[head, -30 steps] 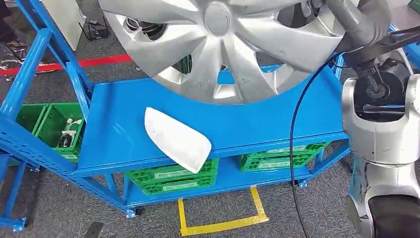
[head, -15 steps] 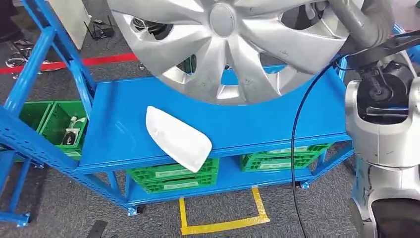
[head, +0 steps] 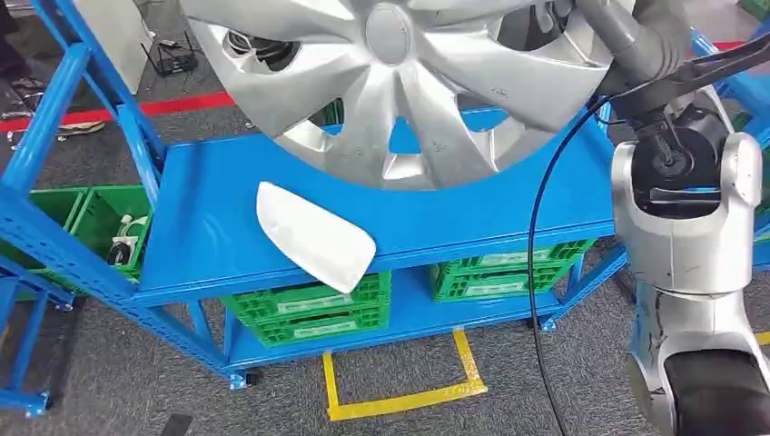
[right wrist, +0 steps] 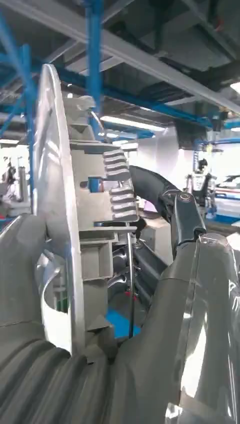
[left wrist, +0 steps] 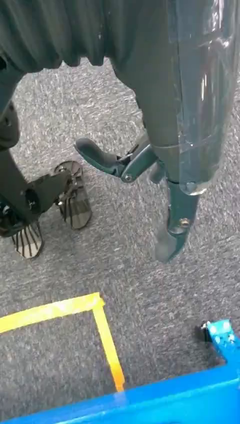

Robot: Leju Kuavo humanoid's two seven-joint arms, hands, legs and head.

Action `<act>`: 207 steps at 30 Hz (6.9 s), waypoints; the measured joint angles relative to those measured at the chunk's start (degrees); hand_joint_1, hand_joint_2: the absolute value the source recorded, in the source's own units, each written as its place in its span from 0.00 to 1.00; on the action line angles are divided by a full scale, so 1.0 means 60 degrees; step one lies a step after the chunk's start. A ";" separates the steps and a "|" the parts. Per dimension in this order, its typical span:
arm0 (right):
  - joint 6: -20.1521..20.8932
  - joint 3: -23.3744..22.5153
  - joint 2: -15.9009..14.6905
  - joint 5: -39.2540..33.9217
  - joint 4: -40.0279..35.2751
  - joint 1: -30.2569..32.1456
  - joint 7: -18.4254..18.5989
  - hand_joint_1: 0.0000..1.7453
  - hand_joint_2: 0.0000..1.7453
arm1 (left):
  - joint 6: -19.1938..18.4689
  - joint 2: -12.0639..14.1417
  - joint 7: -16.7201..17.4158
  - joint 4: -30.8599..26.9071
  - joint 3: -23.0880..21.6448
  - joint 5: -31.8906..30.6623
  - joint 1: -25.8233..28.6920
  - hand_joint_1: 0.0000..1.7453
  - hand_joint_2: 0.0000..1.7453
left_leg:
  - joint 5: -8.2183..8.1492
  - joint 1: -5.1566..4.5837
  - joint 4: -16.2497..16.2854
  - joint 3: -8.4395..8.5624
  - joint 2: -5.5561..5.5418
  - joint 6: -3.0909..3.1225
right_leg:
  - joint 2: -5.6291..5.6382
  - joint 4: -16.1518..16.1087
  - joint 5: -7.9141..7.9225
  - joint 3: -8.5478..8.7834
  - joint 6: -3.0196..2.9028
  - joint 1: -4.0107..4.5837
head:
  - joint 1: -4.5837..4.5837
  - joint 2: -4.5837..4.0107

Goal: Take the parts from the cabinet and place them on the table.

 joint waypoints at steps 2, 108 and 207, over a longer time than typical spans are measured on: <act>0.0007 0.0000 -0.0004 0.0000 0.0000 0.0010 0.0000 1.00 1.00 | 0.0004 -0.0015 0.0000 0.0007 -0.0004 0.0000 0.0000 0.00 1.00 | 0.0083 -0.0035 0.0020 -0.0066 -0.0006 0.0129 | 0.0004 -0.0051 0.0120 -0.0021 0.0116 -0.0035 | 0.0018 0.0000; -0.1301 0.1403 0.0616 0.0386 0.0339 0.0246 0.0142 1.00 1.00 | 0.0867 -0.0383 0.0689 -0.0025 -0.0859 0.2925 -0.0028 0.00 1.00 | 0.0656 -0.0100 -0.0206 -0.0620 -0.0097 0.0301 | 0.0362 -0.0182 -0.0649 0.0712 0.0241 -0.0135 | 0.0299 0.0000; -0.0995 0.2135 0.1086 0.0882 0.0127 0.0103 0.0058 1.00 1.00 | 0.1100 -0.1115 0.0568 0.0659 -0.1173 0.3555 -0.0125 0.00 1.00 | 0.0731 -0.0101 0.0032 -0.0922 -0.0839 0.0303 | 0.0591 0.0064 -0.0600 0.0543 -0.0520 0.0238 | 0.0357 0.0000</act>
